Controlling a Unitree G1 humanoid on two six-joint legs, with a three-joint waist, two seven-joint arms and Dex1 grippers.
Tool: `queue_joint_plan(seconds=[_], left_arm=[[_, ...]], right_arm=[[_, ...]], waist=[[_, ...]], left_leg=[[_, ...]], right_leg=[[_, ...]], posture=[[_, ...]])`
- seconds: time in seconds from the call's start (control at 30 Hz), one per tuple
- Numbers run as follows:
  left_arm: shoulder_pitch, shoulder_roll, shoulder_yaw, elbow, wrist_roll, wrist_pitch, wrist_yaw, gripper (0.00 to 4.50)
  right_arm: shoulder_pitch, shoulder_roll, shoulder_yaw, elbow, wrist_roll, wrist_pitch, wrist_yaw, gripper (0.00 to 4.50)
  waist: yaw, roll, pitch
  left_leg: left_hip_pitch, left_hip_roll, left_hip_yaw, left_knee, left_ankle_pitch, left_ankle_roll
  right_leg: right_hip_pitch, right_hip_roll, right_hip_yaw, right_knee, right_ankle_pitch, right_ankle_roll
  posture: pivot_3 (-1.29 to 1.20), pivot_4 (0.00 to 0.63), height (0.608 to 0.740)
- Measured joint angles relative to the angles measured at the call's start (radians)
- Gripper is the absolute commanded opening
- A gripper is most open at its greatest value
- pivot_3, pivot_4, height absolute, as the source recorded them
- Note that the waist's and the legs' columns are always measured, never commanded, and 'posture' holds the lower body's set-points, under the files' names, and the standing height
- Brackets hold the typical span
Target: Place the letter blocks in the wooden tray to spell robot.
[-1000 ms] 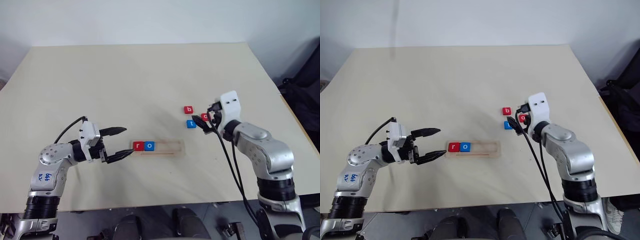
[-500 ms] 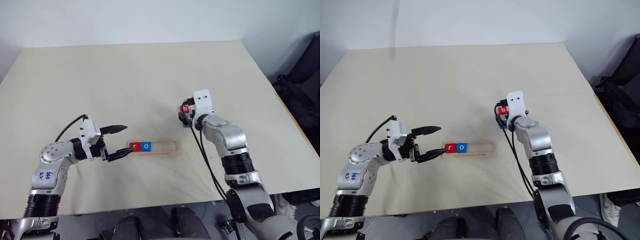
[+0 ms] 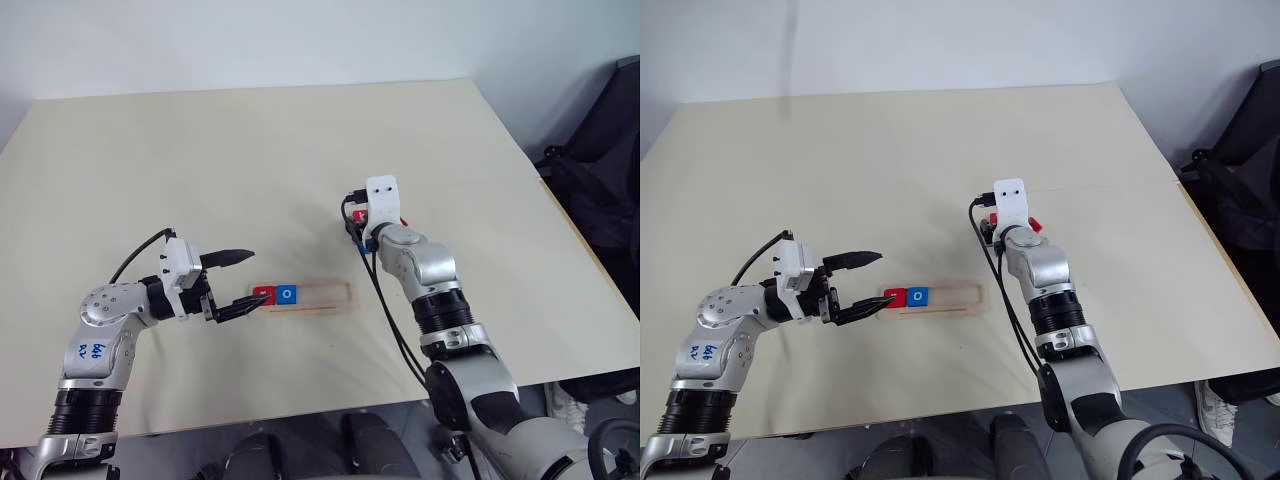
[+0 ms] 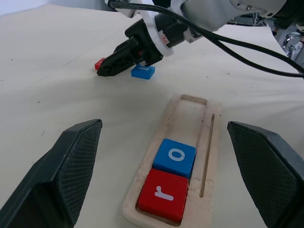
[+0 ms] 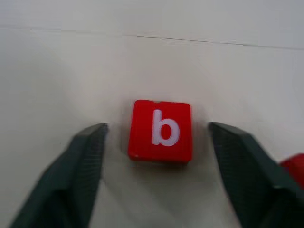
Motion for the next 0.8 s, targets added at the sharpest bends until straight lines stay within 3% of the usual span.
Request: queue_joint_plan(seconds=[0.07, 0.23, 0.43, 0.57, 0.67, 0.8], left_arm=[[0.0, 0.0, 0.0, 0.0, 0.0, 0.0, 0.0, 4.5], [-0.004, 0.0, -0.001, 0.001, 0.0, 0.0, -0.005, 4.5], [-0.031, 0.0, -0.023, 0.015, 0.0, 0.0, -0.029, 4.5], [-0.084, -0.002, -0.044, 0.068, 0.002, -0.004, -0.055, 4.5], [-0.113, -0.002, -0.057, 0.104, 0.004, -0.013, -0.078, 4.5], [-0.148, -0.005, -0.078, 0.142, 0.007, -0.022, -0.111, 4.5]], right_arm=[[0.0, 0.002, 0.0, -0.002, 0.0, 0.001, 0.004, 1.55], [0.024, -0.001, -0.004, -0.069, 0.024, 0.025, 0.059, 1.55], [0.097, -0.135, -0.019, -0.494, 0.107, 0.245, 0.167, 1.55], [0.29, -0.209, -0.071, -0.84, 0.164, 0.481, 0.182, 1.55], [0.436, -0.196, -0.124, -1.007, 0.177, 0.645, 0.157, 1.55], [0.567, -0.154, -0.152, -1.152, 0.169, 0.716, 0.119, 1.55]], waist=[[0.001, 0.0, 0.0], [0.001, 0.001, 0.0], [0.008, 0.002, 0.001], [0.024, 0.001, 0.001], [0.029, 0.001, 0.001], [0.032, 0.001, 0.001]], left_leg=[[0.0, 0.0, 0.0, 0.0, 0.0, 0.0], [-0.001, 0.0, 0.0, -0.001, 0.0, 0.0], [-0.002, 0.0, -0.002, 0.0, 0.0, 0.0], [-0.003, -0.001, -0.003, -0.001, 0.0, 0.0], [-0.003, -0.001, -0.001, -0.001, 0.0, 0.0], [-0.002, 0.0, -0.001, -0.001, 0.0, 0.0]], right_leg=[[0.0, 0.0, 0.0, 0.0, 0.0, 0.0], [0.0, 0.0, 0.0, 0.0, 0.0, 0.0], [0.0, -0.003, -0.002, -0.001, 0.0, 0.0], [0.0, -0.002, -0.002, -0.004, 0.0, 0.0], [-0.001, -0.001, 0.0, -0.004, 0.0, 0.0], [-0.001, 0.003, 0.001, -0.004, 0.0, 0.0]], posture=[[0.0, 0.15, 0.74], [0.0, 0.15, 0.74], [0.0, 0.15, 0.74], [0.0, 0.15, 0.74], [0.0, 0.15, 0.74], [0.0, 0.15, 0.74]])
